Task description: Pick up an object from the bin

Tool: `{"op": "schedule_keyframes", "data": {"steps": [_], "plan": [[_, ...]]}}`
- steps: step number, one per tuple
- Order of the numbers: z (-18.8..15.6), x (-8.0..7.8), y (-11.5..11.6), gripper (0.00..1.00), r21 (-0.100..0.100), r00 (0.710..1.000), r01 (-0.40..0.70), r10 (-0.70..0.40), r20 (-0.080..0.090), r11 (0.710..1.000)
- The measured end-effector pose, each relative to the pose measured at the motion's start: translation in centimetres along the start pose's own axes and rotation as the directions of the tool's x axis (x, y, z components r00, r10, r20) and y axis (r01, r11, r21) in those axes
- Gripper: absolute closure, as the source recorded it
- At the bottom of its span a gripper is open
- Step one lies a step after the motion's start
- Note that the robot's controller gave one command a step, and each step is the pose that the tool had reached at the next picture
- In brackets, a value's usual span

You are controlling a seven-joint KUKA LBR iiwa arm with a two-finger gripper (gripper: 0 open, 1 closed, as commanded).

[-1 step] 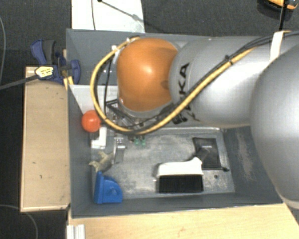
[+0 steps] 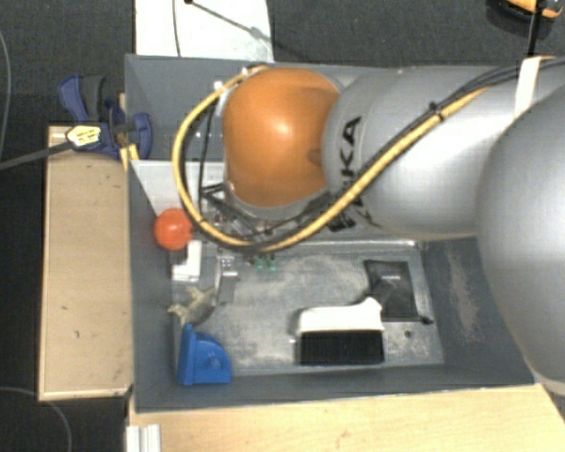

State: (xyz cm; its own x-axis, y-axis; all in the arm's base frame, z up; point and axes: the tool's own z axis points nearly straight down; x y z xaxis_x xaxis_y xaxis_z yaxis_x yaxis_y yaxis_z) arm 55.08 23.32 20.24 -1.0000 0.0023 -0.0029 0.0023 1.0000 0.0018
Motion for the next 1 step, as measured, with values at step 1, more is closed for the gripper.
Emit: {"op": "schedule_keyframes", "data": {"steps": [1], "plan": [[3.26,-0.07,0.31,0.0,-0.001,0.992,0.124,-0.124,0.002,0.992]]}}
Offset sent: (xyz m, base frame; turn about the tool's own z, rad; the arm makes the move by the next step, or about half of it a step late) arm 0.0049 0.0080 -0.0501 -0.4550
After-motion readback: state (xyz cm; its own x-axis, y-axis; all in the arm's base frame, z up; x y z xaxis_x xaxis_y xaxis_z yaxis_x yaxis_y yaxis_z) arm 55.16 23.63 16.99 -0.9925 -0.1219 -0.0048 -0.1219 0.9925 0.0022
